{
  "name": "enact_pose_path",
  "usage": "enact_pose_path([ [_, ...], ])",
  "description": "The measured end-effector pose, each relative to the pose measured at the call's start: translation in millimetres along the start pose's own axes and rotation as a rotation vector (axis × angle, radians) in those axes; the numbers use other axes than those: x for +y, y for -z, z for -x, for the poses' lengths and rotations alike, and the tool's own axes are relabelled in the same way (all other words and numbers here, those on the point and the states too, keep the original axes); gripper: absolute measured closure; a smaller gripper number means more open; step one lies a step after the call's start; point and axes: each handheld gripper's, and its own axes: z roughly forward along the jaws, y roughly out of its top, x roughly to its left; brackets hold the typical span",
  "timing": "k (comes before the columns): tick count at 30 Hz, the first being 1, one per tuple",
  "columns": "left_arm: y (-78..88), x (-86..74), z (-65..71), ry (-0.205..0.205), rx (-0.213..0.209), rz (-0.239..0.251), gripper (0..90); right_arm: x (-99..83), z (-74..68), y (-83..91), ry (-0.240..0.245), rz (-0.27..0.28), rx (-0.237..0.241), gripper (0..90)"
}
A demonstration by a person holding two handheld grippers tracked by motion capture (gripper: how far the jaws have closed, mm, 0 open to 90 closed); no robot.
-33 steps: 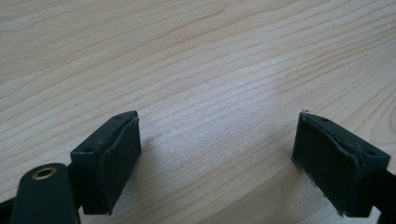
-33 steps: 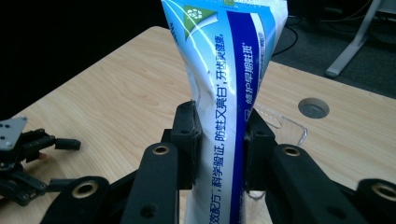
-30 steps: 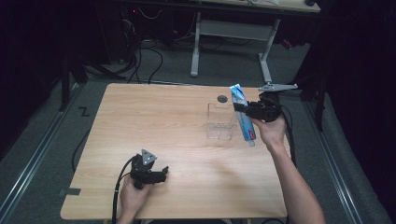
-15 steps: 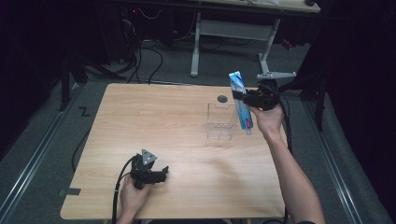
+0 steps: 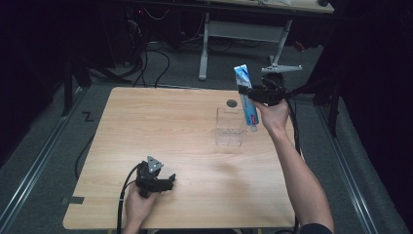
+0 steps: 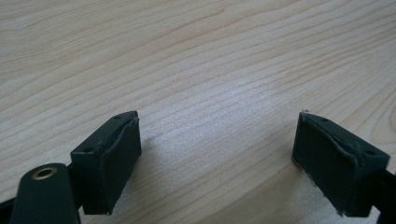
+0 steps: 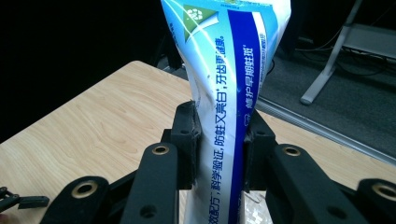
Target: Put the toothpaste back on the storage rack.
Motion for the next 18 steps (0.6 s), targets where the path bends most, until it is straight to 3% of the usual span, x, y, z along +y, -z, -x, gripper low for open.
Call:
enact_pose_path([
  [18, 0.2, -0.1, 0.0, -0.003, -0.003, -0.001, 15.6, 1.0, -9.9, -46.0, 0.012, 0.006, -0.038, 70.9],
])
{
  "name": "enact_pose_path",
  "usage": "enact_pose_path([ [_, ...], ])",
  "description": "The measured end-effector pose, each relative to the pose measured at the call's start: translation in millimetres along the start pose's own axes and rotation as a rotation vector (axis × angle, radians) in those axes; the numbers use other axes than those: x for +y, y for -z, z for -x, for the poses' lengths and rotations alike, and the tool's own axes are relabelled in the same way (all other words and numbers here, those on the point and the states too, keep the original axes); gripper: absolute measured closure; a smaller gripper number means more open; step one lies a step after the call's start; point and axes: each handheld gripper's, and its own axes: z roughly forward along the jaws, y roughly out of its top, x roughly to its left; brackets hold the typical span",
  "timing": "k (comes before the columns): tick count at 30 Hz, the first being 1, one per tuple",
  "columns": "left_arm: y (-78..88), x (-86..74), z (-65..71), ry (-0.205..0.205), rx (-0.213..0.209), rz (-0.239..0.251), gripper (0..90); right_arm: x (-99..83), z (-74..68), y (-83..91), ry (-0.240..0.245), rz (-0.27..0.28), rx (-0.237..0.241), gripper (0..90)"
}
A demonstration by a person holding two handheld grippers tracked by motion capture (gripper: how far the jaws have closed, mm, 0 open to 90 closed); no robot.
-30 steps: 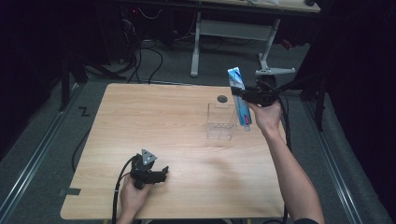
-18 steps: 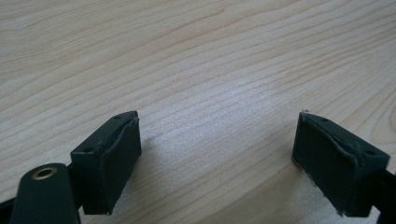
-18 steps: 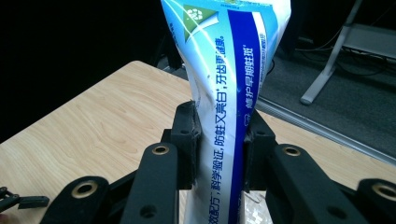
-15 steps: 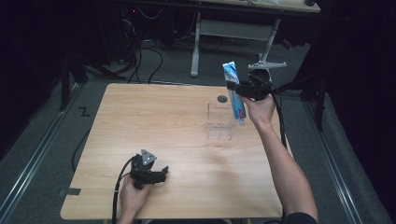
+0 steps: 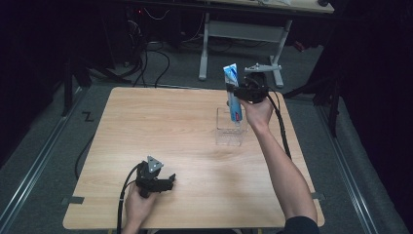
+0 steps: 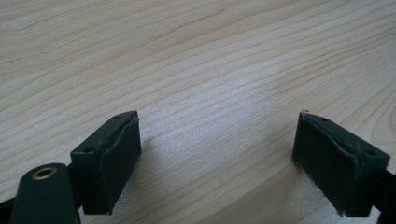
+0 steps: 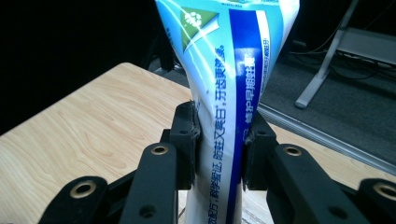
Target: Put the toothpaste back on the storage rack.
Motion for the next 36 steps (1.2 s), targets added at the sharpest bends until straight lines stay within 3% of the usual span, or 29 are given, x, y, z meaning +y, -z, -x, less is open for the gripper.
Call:
enact_pose_path([
  [4, 0.7, -0.9, 0.2, 0.000, 0.002, 0.002, 15.6, -5.8, -0.2, -6.9, 0.020, -0.020, -0.015, 71.0],
  [14, 0.5, -0.8, 0.1, 0.000, 0.002, 0.002, 15.6, -21.4, 4.9, -19.1, 0.004, -0.056, -0.032, 71.0],
  [29, 1.2, -0.9, 0.0, -0.003, 0.000, -0.003, 15.6, -50.4, 16.1, -23.5, -0.054, -0.087, -0.048, 70.8],
  [36, 1.1, -0.9, 0.2, -0.001, 0.000, -0.002, 15.5, -59.0, 19.3, -20.9, -0.055, -0.099, -0.057, 70.6],
])
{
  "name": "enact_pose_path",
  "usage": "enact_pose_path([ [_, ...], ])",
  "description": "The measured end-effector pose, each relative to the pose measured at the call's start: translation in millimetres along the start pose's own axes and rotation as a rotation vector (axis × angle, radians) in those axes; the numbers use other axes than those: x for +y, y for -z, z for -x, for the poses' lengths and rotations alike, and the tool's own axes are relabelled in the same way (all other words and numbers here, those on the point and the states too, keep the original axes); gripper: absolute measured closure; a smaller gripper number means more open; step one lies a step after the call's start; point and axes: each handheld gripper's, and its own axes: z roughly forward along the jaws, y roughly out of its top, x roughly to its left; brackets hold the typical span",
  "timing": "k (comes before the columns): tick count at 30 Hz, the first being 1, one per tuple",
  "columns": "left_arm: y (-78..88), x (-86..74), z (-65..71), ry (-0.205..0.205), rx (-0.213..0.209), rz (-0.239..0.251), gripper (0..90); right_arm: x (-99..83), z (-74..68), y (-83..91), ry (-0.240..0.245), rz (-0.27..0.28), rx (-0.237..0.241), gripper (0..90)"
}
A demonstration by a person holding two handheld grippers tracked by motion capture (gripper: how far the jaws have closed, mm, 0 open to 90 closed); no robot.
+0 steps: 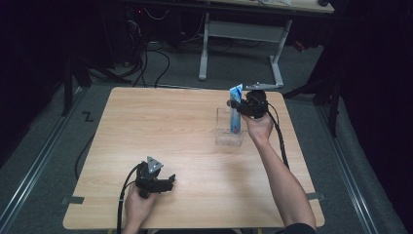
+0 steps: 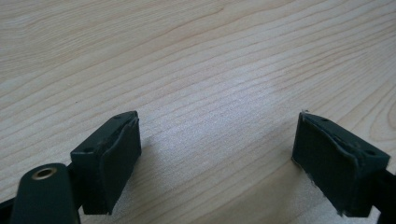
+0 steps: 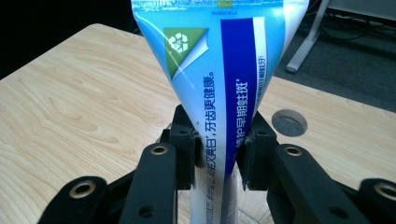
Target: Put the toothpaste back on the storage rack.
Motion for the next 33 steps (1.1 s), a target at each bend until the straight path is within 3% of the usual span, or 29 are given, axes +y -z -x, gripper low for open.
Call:
enact_pose_path([
  [14, 0.0, 0.0, 0.1, 0.001, 0.000, 0.001, 15.5, -21.6, 7.1, 2.9, -0.040, -0.035, 0.000, 70.3],
  [20, -0.1, -0.1, 0.3, 0.000, 0.000, 0.002, 15.4, -22.7, 4.5, 3.8, -0.035, -0.044, -0.007, 70.1],
  [23, 0.0, -0.2, 0.3, -0.001, -0.001, 0.001, 15.4, -24.7, 5.8, 0.9, -0.056, -0.056, -0.007, 70.0],
  [29, 0.0, -0.2, 0.4, 0.000, -0.001, 0.001, 15.4, -30.1, 6.9, 1.6, -0.078, -0.038, 0.014, 69.7],
  [33, 0.0, -0.2, 0.4, 0.000, -0.001, 0.002, 15.4, -31.2, 11.4, 4.8, -0.077, -0.043, 0.003, 69.7],
])
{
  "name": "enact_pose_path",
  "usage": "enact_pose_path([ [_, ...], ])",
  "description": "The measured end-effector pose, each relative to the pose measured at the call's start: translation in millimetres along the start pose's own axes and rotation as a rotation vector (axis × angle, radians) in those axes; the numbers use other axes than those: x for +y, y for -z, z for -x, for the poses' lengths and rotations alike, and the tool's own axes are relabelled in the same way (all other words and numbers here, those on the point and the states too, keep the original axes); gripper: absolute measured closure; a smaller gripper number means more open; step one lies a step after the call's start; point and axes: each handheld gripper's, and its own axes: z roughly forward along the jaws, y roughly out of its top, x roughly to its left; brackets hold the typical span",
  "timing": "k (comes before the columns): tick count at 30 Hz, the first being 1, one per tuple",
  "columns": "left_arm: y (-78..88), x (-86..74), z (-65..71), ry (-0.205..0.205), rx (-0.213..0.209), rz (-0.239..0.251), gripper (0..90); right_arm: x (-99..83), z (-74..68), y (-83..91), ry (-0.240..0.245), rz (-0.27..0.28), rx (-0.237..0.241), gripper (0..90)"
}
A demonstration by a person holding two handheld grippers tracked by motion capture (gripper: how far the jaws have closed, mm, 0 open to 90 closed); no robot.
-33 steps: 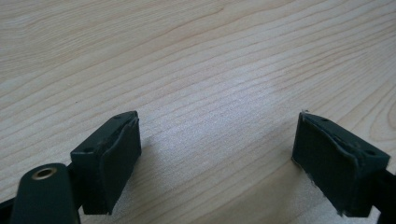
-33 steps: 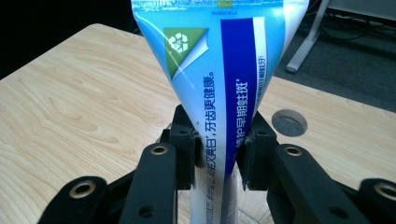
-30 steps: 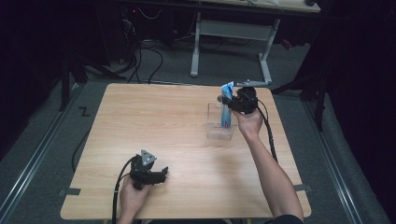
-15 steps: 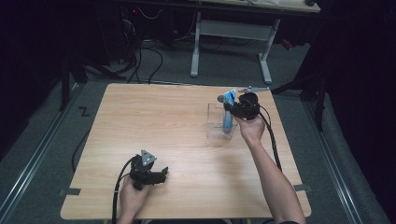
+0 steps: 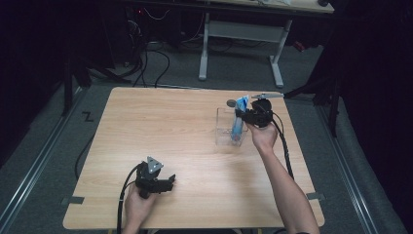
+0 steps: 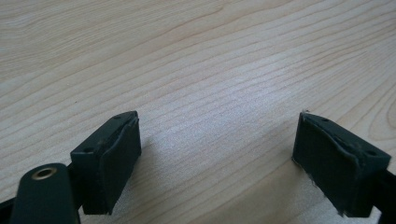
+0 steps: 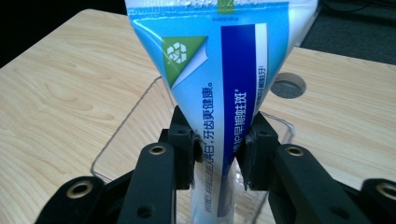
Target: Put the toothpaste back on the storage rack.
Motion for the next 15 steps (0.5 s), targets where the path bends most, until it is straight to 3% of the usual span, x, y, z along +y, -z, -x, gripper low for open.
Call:
enact_pose_path([
  [2, 0.0, 0.0, 0.0, 0.000, 0.000, 0.000, 15.4, -1.4, 2.8, 1.3, -0.005, 0.006, -0.014, 69.3],
  [5, 0.0, 0.0, -0.1, -0.001, 0.001, 0.000, 15.4, -1.5, 1.6, 2.0, 0.045, 0.000, -0.067, 67.5],
  [15, 0.0, 0.0, 0.0, 0.000, 0.000, 0.000, 15.4, -2.2, 1.0, 0.2, 0.065, -0.005, -0.118, 64.7],
])
